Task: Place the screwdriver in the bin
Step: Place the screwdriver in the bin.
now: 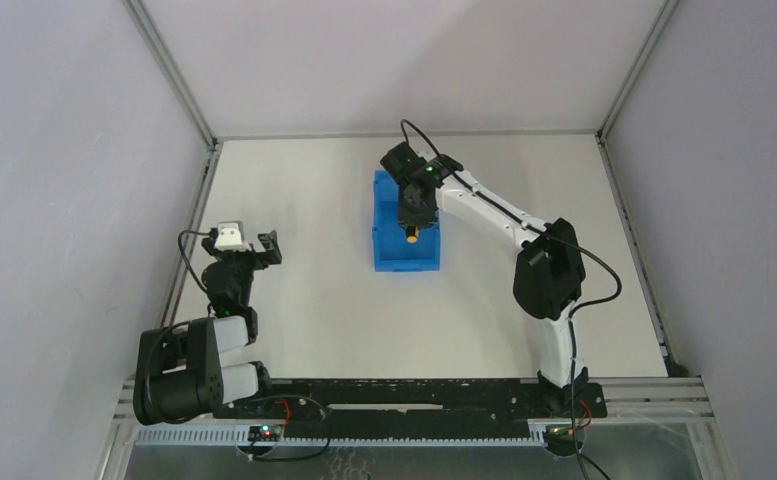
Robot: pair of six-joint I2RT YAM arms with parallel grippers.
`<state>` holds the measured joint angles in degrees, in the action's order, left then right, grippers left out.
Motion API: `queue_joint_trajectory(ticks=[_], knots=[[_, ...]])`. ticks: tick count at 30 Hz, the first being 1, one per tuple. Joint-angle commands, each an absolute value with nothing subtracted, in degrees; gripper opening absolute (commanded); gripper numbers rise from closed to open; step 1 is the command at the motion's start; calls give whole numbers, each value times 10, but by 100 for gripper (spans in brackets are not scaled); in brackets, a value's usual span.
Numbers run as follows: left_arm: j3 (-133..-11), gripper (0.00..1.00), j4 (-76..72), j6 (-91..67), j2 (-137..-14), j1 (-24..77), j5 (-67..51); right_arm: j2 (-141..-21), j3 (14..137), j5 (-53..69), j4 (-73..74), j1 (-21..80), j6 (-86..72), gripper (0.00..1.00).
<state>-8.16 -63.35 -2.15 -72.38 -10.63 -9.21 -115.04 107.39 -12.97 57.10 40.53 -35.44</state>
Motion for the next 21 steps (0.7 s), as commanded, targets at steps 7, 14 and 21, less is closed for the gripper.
queue_joint_trajectory(ticks=[7, 14, 21], knots=[[-71, 100, -691, -27, -725, -104, -92, -1189, 1079, -132, 527, 408, -359, 0], [-71, 100, -691, -26, -725, -104, -92, -1216, 1072, -134, 513, 408, -360, 0], [-70, 100, -692, -27, -725, -104, -92, -1237, 1072, -133, 498, 406, -355, 0]])
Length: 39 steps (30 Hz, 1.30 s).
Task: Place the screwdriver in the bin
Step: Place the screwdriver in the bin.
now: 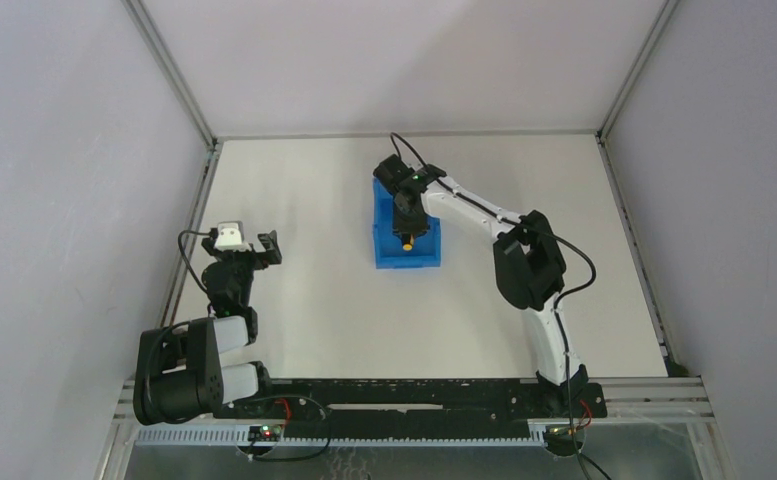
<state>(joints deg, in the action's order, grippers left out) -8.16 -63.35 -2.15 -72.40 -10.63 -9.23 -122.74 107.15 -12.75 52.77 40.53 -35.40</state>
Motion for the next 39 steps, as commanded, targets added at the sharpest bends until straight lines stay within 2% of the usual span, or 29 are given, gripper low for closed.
queue_joint_trajectory(ticks=[1, 33, 39], knots=[[-71, 100, -691, -26, -725, -103, -92, -1239, 1072, -134, 495, 406, -354, 0], [-71, 100, -692, -26, -725, -104, -92, -1268, 1061, -139, 477, 402, -349, 0], [-71, 100, -691, -27, -725, -104, -92, -1265, 1064, -140, 480, 401, -349, 26]])
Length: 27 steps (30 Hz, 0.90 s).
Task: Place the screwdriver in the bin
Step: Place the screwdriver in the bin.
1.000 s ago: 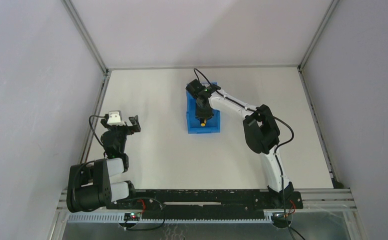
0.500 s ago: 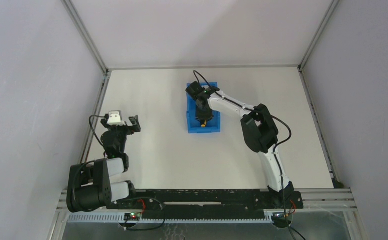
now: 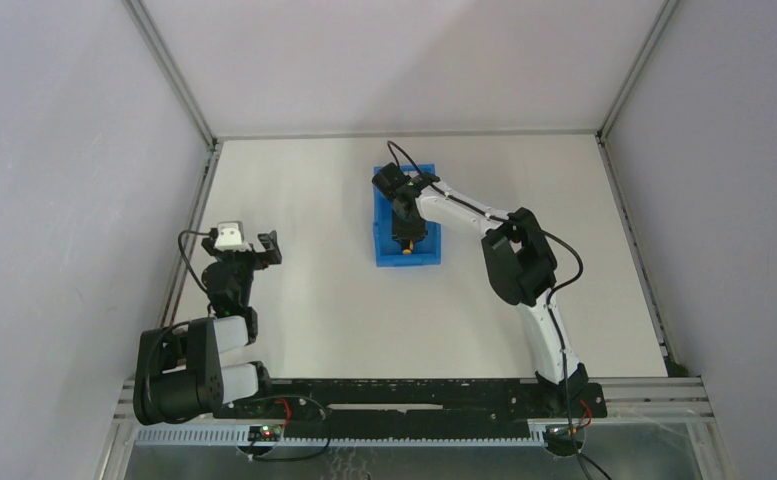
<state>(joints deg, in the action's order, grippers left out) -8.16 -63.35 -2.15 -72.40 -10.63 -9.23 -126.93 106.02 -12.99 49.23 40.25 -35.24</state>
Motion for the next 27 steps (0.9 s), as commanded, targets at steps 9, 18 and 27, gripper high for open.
queue_joint_trajectory(ticks=[9, 18, 27], knots=[[-71, 100, -692, -27, -725, -104, -91, -1270, 1071, -138, 485, 401, -348, 40], [-70, 100, -692, -26, -725, -103, -92, -1257, 1081, -141, 489, 402, -342, 73], [-71, 100, -692, -26, -725, -104, -92, -1229, 1128, -169, 515, 403, -318, 74]])
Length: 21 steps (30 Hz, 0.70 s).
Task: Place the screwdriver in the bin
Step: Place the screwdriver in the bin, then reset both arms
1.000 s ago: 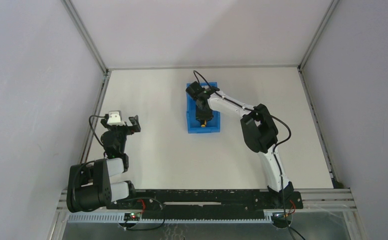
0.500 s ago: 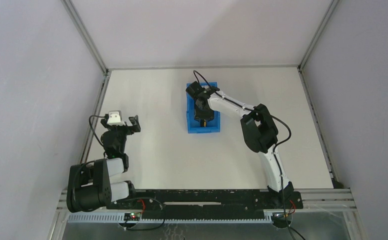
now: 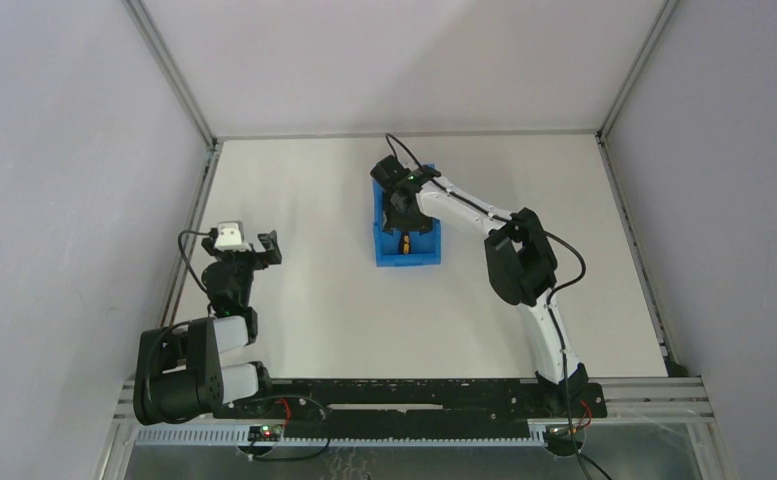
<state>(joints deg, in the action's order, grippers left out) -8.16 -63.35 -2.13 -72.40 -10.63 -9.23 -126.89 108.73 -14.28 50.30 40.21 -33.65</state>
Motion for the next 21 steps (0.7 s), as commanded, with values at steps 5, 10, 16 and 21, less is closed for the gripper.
queue_joint_trajectory(ticks=[5, 10, 16, 21], knots=[[-71, 100, -691, -27, -725, -104, -92, -1219, 1175, -187, 539, 402, -305, 75], [-71, 100, -691, -27, -725, -104, -92, -1198, 1214, -208, 551, 399, -280, 82], [-71, 100, -691, -26, -725, -104, -92, -1157, 1236, -235, 552, 385, -235, 99], [-71, 100, -692, -27, -725, -103, -92, -1092, 1180, -252, 518, 357, -185, 100]])
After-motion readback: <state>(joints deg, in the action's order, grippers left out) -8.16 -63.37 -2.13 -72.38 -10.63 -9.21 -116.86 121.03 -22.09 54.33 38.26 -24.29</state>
